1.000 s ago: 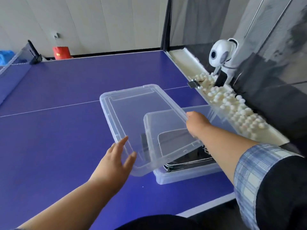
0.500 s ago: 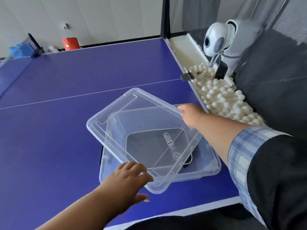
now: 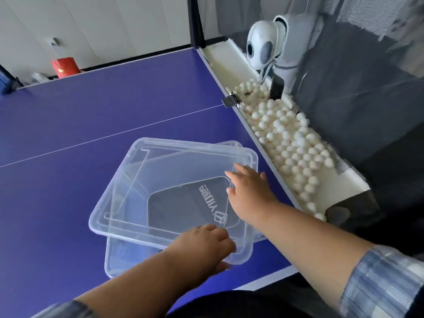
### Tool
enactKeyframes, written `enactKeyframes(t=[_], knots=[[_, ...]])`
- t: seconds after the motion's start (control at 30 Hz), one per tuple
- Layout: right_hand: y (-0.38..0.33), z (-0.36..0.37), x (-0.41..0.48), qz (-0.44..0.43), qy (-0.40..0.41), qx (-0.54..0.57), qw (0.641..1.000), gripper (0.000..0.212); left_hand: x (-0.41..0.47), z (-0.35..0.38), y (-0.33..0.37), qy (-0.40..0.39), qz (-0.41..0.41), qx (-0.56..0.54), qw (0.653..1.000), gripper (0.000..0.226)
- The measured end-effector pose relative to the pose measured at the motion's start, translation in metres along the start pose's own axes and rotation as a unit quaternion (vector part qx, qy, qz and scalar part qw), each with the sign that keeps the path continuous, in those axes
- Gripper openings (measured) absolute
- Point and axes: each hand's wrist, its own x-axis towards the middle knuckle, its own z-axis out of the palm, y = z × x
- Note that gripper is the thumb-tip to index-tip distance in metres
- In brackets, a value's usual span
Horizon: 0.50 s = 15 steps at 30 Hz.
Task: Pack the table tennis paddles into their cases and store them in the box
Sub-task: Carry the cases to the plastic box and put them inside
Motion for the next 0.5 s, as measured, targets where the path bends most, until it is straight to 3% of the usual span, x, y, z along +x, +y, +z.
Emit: enactKeyframes(t=[0.13, 0.23, 0.33, 0.4, 0.5], knots=[[0.013, 0.007, -0.032, 0.028, -0.039, -0.014, 0.999, 0.051, 0.028, -0.005, 0.003, 0.023, 0.039, -0.056, 0.997, 0.037], [0.019, 0.01, -0.045, 0.029, -0.052, -0.024, 0.998, 0.058, 0.045, -0.017, -0.019, 0.121, 0.057, -0.059, 0.989, 0.023], [0.022, 0.01, -0.044, 0.018, -0.046, -0.027, 0.998, 0.063, 0.092, -0.038, -0.065, 0.176, -0.093, -0.056, 0.978, 0.028], [0.026, 0.005, -0.032, -0.006, -0.06, -0.032, 0.998, 0.071, 0.126, -0.045, -0.095, 0.128, -0.175, -0.027, 0.976, 0.045], [0.039, -0.011, -0.005, -0.051, -0.087, -0.051, 0.994, 0.072, 0.155, -0.036, -0.12, 0.065, -0.225, -0.012, 0.972, 0.059]])
